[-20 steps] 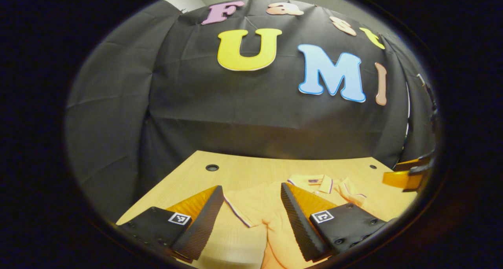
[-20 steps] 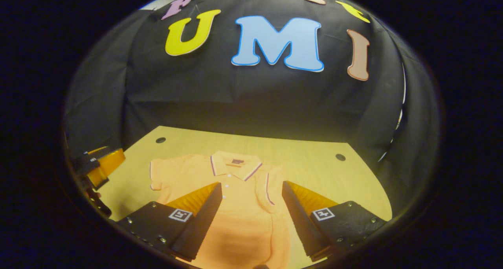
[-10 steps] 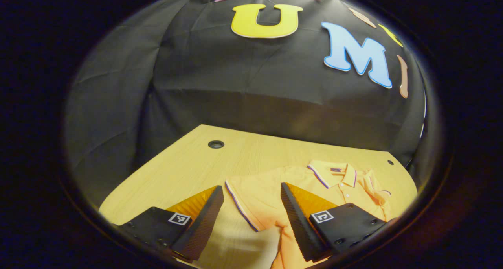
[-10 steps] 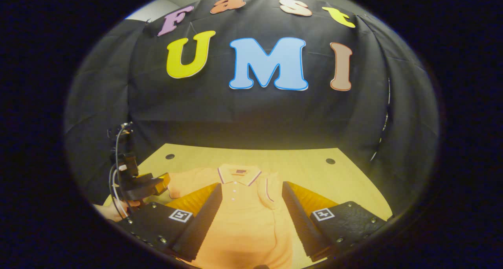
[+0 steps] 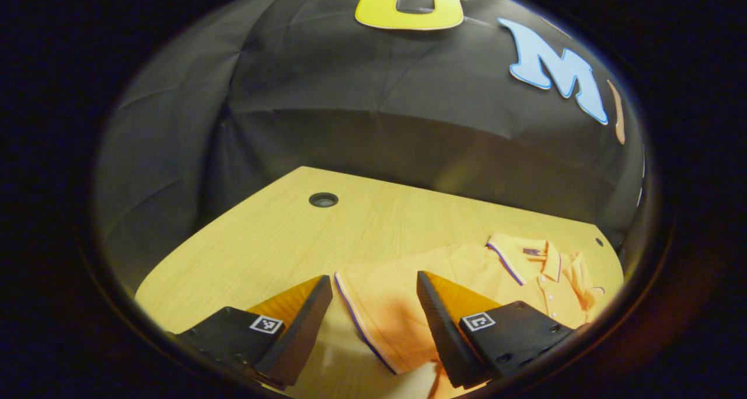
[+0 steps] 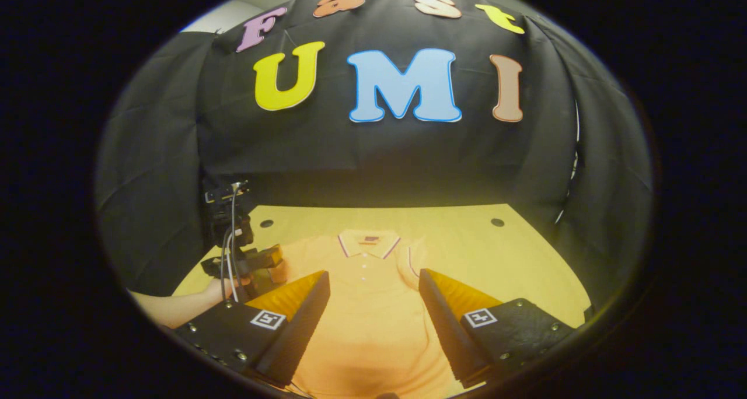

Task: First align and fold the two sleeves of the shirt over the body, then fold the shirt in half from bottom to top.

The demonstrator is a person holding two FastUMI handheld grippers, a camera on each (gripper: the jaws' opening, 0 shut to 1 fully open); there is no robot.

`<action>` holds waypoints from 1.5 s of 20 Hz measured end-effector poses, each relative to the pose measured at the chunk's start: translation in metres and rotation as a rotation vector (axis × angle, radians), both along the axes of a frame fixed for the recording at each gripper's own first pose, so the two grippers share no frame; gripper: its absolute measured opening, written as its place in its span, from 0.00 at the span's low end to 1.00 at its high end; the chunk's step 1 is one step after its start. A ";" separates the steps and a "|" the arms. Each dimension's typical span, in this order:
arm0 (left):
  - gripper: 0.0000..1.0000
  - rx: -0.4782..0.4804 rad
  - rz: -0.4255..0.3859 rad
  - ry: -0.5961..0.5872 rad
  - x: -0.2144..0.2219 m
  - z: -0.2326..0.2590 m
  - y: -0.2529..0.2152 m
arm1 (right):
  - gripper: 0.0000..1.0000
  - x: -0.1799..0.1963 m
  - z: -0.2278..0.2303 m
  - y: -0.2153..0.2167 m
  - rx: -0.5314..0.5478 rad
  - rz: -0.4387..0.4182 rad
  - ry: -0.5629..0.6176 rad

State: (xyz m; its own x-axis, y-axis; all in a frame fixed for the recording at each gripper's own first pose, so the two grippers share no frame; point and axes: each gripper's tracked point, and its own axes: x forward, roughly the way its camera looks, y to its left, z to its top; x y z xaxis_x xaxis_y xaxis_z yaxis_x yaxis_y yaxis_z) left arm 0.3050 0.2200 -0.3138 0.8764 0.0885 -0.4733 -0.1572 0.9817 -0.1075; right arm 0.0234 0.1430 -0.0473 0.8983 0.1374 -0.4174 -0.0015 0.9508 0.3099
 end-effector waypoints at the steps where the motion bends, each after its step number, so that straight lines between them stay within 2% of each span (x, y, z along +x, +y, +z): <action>1: 0.95 0.002 0.002 0.014 0.003 -0.005 0.001 | 0.94 -0.002 0.000 0.001 0.001 0.002 0.005; 8: 0.96 0.029 -0.008 0.051 0.016 -0.025 -0.004 | 0.95 -0.009 -0.009 -0.005 0.019 -0.014 0.045; 10: 0.94 0.023 -0.021 0.063 0.015 -0.027 -0.009 | 0.95 -0.010 -0.010 -0.009 0.024 -0.018 0.051; 13: 0.90 0.062 -0.015 0.094 0.014 -0.031 -0.008 | 0.95 -0.008 -0.012 -0.014 0.037 -0.028 0.054; 15: 0.77 0.084 -0.014 0.105 0.014 -0.033 -0.009 | 0.95 -0.008 -0.014 -0.017 0.046 -0.032 0.061; 16: 0.65 0.091 -0.015 0.108 0.015 -0.033 -0.010 | 0.95 -0.008 -0.015 -0.019 0.048 -0.035 0.063; 20: 0.29 0.112 -0.036 0.123 0.015 -0.035 -0.014 | 0.95 -0.009 -0.022 -0.028 0.064 -0.050 0.069; 21: 0.29 0.119 -0.053 0.127 0.015 -0.036 -0.016 | 0.95 -0.010 -0.023 -0.030 0.072 -0.054 0.074; 23: 0.09 0.138 -0.045 0.123 0.018 -0.034 -0.015 | 0.95 -0.013 -0.031 -0.032 0.091 -0.055 0.091; 26: 0.08 0.166 -0.045 0.119 0.019 -0.031 -0.016 | 0.95 -0.018 -0.040 -0.035 0.100 -0.056 0.111; 30: 0.08 0.124 -0.017 0.099 0.011 -0.015 -0.022 | 0.95 -0.024 -0.047 -0.042 0.096 -0.064 0.129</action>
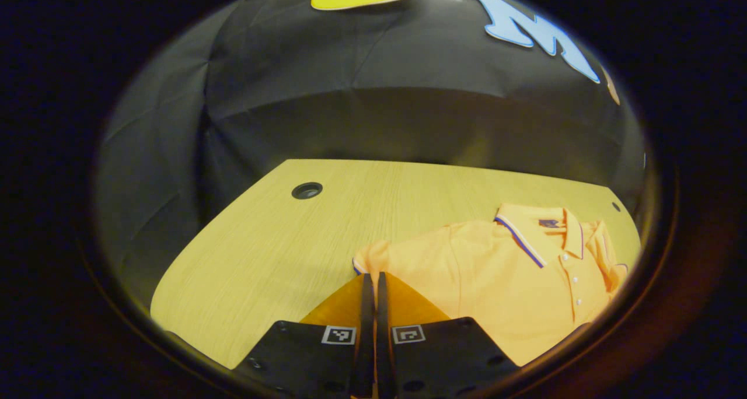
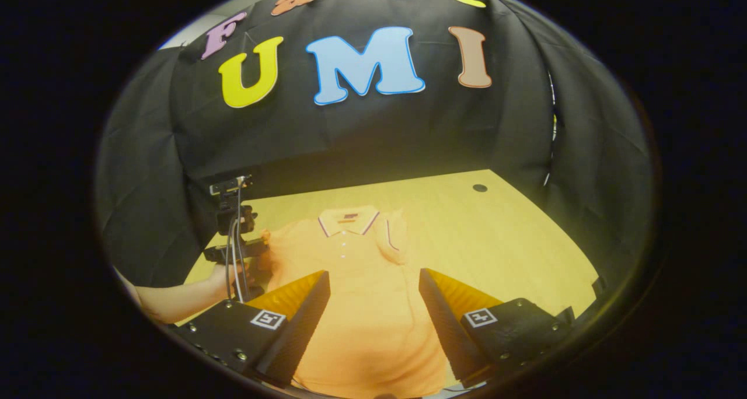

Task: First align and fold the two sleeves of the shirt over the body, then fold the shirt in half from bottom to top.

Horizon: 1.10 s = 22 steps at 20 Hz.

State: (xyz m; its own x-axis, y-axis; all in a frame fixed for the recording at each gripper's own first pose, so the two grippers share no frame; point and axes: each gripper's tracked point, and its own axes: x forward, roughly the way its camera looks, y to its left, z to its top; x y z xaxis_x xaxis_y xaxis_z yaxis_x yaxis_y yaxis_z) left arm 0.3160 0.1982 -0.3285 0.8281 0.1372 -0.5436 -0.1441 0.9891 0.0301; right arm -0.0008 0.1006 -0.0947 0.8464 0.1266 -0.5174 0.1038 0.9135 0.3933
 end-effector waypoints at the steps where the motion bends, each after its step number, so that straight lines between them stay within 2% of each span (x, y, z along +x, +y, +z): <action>1: 0.08 -0.010 -0.006 -0.013 -0.001 0.008 -0.005 | 0.95 0.001 -0.001 0.000 0.005 -0.001 0.004; 7: 0.09 -0.003 -0.133 -0.059 0.001 0.038 -0.059 | 0.95 0.006 -0.008 0.019 0.054 0.002 0.034; 14: 0.08 -0.011 -0.251 -0.039 0.007 0.031 -0.107 | 0.95 0.014 -0.013 0.032 -0.010 -0.030 0.042; 19: 0.09 -0.016 -0.286 0.001 0.006 0.020 -0.123 | 0.95 0.013 -0.010 0.038 0.002 -0.038 0.040; 22: 0.12 -0.017 -0.285 0.025 0.003 0.015 -0.122 | 0.95 0.010 -0.009 0.036 -0.010 -0.033 0.031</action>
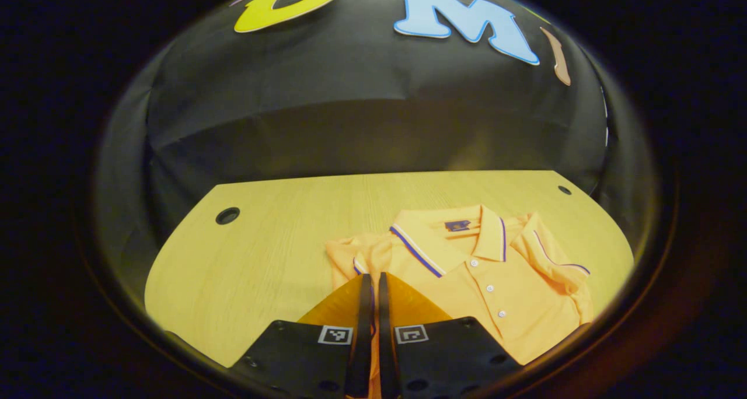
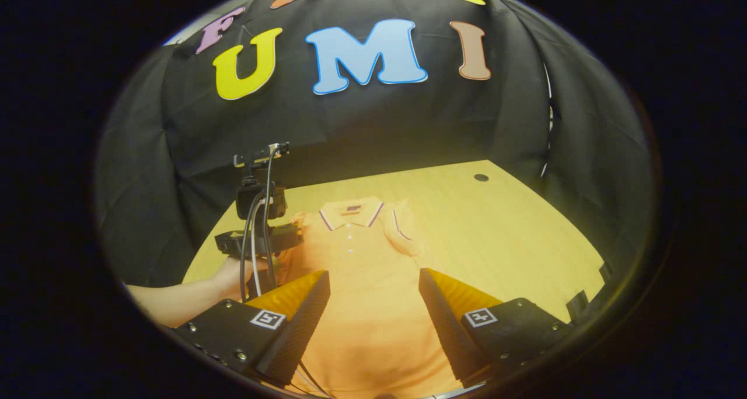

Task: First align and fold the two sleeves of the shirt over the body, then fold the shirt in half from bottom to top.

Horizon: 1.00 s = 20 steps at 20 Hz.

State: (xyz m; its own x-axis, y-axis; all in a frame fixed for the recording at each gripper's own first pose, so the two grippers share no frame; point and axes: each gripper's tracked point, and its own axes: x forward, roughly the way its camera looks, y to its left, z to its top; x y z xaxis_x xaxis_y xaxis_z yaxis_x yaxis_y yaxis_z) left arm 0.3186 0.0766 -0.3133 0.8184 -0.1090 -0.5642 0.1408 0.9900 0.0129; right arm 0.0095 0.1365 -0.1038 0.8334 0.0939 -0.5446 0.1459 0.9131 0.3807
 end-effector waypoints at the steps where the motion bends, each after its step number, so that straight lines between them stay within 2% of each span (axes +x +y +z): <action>1: 0.14 -0.007 -0.002 0.010 -0.003 -0.001 -0.001 | 0.95 -0.001 0.000 -0.002 -0.004 0.001 -0.002; 2: 0.21 -0.020 0.000 0.018 -0.005 -0.001 -0.002 | 0.95 -0.004 0.001 -0.004 -0.006 0.001 -0.005; 4: 0.23 -0.039 0.006 0.028 -0.012 0.000 -0.003 | 0.95 -0.008 0.000 -0.007 -0.005 -0.003 -0.009; 7: 0.53 -0.049 -0.003 0.020 -0.028 0.007 -0.007 | 0.95 -0.016 -0.003 -0.012 0.001 -0.001 -0.015; 10: 0.70 -0.049 -0.009 0.009 -0.048 0.016 -0.010 | 0.95 -0.027 -0.012 -0.015 -0.006 0.024 -0.019; 13: 0.81 -0.054 -0.009 0.005 -0.072 0.026 -0.010 | 0.95 -0.038 -0.024 -0.020 -0.025 0.048 -0.012; 16: 0.84 -0.067 -0.013 -0.004 -0.101 0.037 -0.012 | 0.94 -0.050 -0.033 -0.028 -0.023 0.045 -0.013; 18: 0.92 -0.072 -0.004 0.000 -0.122 0.041 -0.012 | 0.95 -0.060 -0.039 -0.031 -0.013 0.045 -0.013; 20: 0.93 -0.072 0.003 0.005 -0.145 0.046 -0.011 | 0.95 -0.070 -0.048 -0.036 -0.023 0.053 -0.007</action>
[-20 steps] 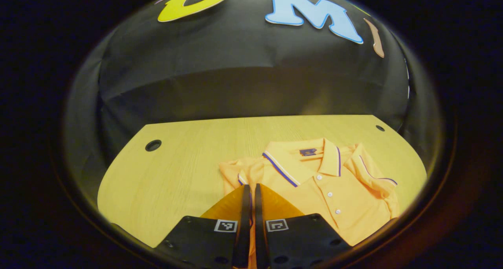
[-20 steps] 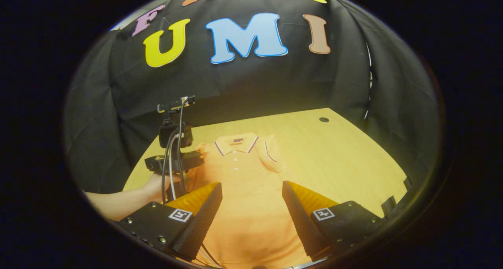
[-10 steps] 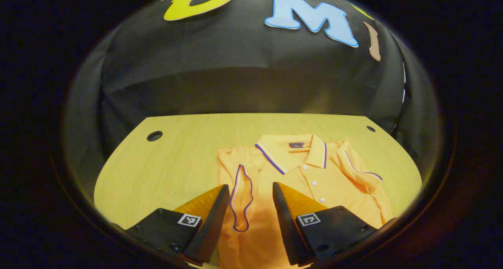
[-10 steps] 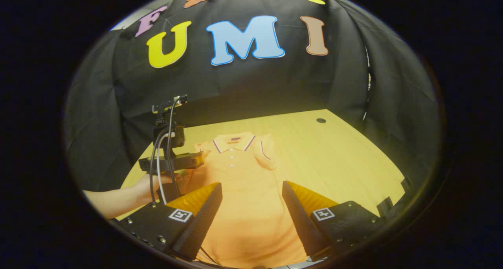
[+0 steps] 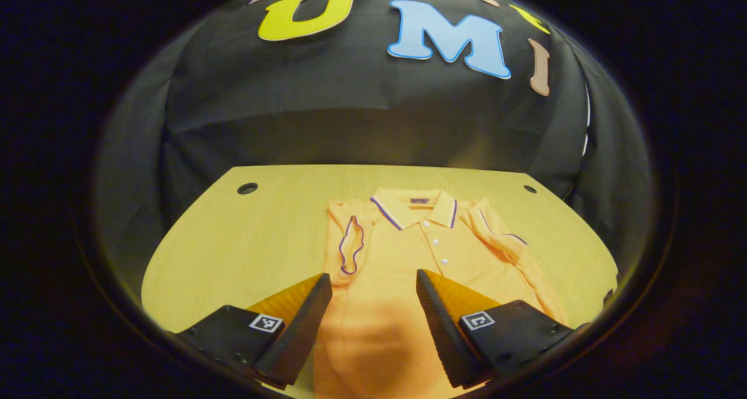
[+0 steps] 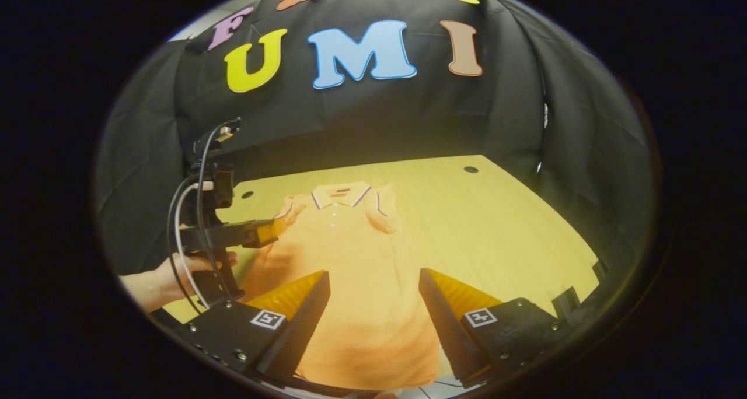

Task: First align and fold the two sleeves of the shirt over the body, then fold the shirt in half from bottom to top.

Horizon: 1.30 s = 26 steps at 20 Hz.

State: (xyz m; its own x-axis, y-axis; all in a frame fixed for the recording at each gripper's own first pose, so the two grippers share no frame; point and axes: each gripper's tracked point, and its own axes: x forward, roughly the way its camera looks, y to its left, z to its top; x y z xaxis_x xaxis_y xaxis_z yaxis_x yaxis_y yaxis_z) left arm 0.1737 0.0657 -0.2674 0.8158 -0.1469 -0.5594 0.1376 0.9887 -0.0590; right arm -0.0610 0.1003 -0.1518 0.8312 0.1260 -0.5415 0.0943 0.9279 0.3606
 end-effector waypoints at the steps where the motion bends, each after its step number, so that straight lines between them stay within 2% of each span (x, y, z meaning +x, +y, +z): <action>1: 0.94 0.008 0.006 0.001 -0.011 0.002 0.003 | 0.95 -0.005 -0.004 -0.002 -0.006 0.008 0.003; 6: 0.94 0.028 -0.010 0.010 -0.077 0.009 0.006 | 0.95 -0.032 -0.031 -0.005 -0.004 0.035 0.035; 13: 0.95 0.007 -0.013 0.058 -0.159 0.000 0.007 | 0.95 -0.073 -0.068 -0.002 -0.010 0.079 0.097; 17: 0.94 0.009 -0.011 0.081 -0.200 -0.007 0.013 | 0.95 -0.094 -0.088 -0.005 -0.008 0.081 0.139; 18: 0.97 0.007 -0.011 0.083 -0.210 -0.010 0.013 | 0.96 -0.098 -0.091 -0.005 -0.001 0.079 0.149; 19: 0.95 0.004 -0.007 0.086 -0.218 -0.011 0.015 | 0.95 -0.103 -0.096 -0.005 0.006 0.080 0.160; 26: 0.96 0.025 -0.004 0.113 -0.276 -0.031 0.028 | 0.96 -0.127 -0.120 0.007 0.027 0.125 0.226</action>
